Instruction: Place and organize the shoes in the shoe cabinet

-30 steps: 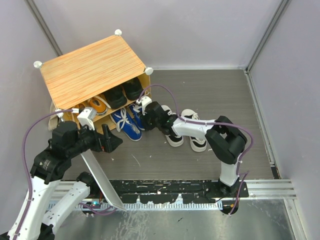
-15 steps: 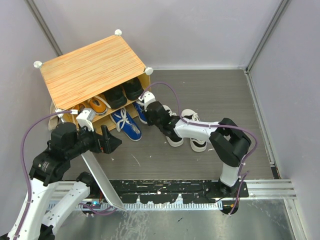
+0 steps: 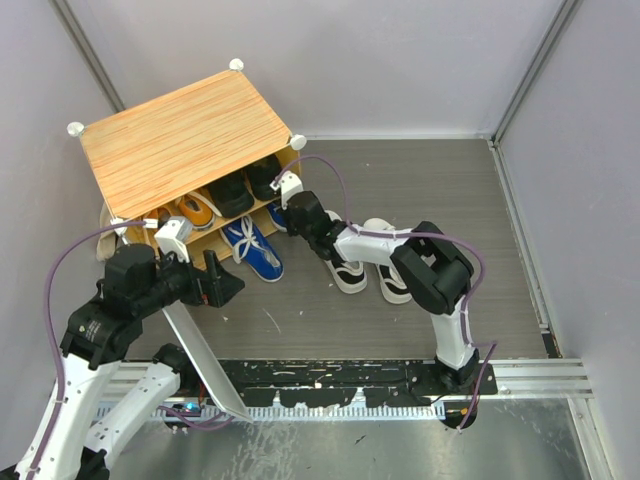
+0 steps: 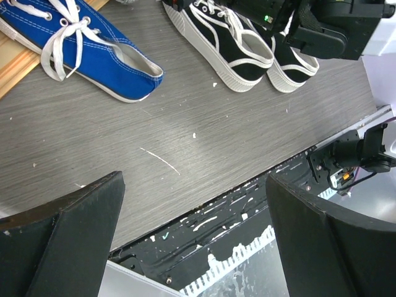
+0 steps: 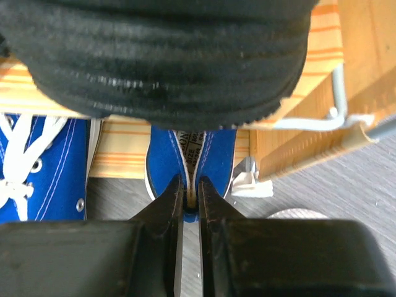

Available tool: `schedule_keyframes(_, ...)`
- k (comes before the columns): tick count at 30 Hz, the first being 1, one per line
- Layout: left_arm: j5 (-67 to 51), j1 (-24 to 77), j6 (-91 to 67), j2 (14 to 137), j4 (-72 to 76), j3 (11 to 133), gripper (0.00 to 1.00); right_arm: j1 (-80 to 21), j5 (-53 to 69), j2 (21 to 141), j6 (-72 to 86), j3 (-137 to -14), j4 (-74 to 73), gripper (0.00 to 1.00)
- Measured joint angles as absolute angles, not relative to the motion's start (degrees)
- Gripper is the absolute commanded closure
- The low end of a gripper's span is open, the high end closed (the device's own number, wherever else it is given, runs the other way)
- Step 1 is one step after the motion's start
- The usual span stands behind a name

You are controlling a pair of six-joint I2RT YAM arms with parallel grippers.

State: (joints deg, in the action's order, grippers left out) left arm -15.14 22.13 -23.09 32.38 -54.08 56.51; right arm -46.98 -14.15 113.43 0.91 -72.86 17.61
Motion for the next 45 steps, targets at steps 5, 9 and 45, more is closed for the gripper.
schedule_keyframes(5,-15.2,22.1,-23.1,33.1,-54.1,56.3,0.02,-46.3,-13.5,115.9,0.0,-74.7,19.8,0.99)
schedule_keyframes(9,-15.2,22.1,-23.1,33.3,-54.1,56.3,0.02,-45.6,-13.2,116.6,-0.1,-74.9,20.7,0.97)
schedule_keyframes(45,-15.2,22.1,-23.1,33.8,-54.1,55.5,0.02,-49.0,-5.2,97.8,3.5,-55.5,27.4,0.28)
